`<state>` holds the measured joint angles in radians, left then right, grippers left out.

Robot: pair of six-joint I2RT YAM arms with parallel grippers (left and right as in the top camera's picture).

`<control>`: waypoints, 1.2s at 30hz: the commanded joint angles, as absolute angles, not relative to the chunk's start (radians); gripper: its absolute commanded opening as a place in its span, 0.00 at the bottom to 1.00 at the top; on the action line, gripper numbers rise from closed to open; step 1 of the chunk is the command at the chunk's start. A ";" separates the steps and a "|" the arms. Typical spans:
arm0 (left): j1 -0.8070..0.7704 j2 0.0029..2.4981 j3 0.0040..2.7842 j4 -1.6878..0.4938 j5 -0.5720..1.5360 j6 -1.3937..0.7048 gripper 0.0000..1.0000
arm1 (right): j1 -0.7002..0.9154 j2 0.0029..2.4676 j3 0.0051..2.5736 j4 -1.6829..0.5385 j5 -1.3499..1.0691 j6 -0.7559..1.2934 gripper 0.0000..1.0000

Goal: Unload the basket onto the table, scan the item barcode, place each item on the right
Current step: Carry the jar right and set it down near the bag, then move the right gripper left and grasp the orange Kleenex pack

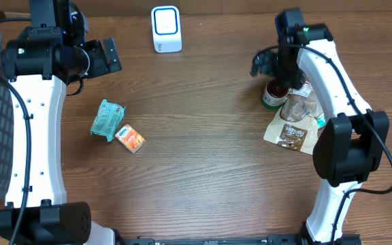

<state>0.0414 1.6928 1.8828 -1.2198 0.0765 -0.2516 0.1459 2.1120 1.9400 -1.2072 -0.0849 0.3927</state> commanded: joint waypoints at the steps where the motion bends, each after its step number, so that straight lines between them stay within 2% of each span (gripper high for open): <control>1: 0.045 1.698 1.881 -1.219 0.070 -0.239 0.99 | 0.211 2.076 1.994 -1.191 -0.358 0.397 1.00; 7: 0.045 1.698 1.881 -1.219 0.070 -0.239 1.00 | 0.381 2.078 1.918 -1.053 -0.385 0.389 1.00; 14: 0.045 1.698 1.881 -1.219 0.070 -0.239 1.00 | 0.579 2.090 1.779 -0.828 -0.384 0.390 0.87; 21: 0.045 1.698 1.881 -1.219 0.070 -0.239 1.00 | 0.757 2.090 1.669 -0.637 -0.383 0.404 0.63; 25: 0.045 1.698 1.881 -1.219 0.070 -0.239 1.00 | 0.837 2.101 1.611 -0.496 -0.315 0.523 0.39; 27: 0.045 1.698 1.881 -1.219 0.070 -0.239 0.99 | 0.863 2.119 1.598 -0.437 -0.315 0.553 0.32; 36: 0.045 1.698 1.881 -1.219 0.070 -0.239 1.00 | 0.915 2.235 1.596 -0.410 -0.348 0.656 0.15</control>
<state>0.0414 1.6928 1.8828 -1.2198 0.0765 -0.2520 0.9192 2.1895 1.6077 -0.3923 -0.3340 0.6102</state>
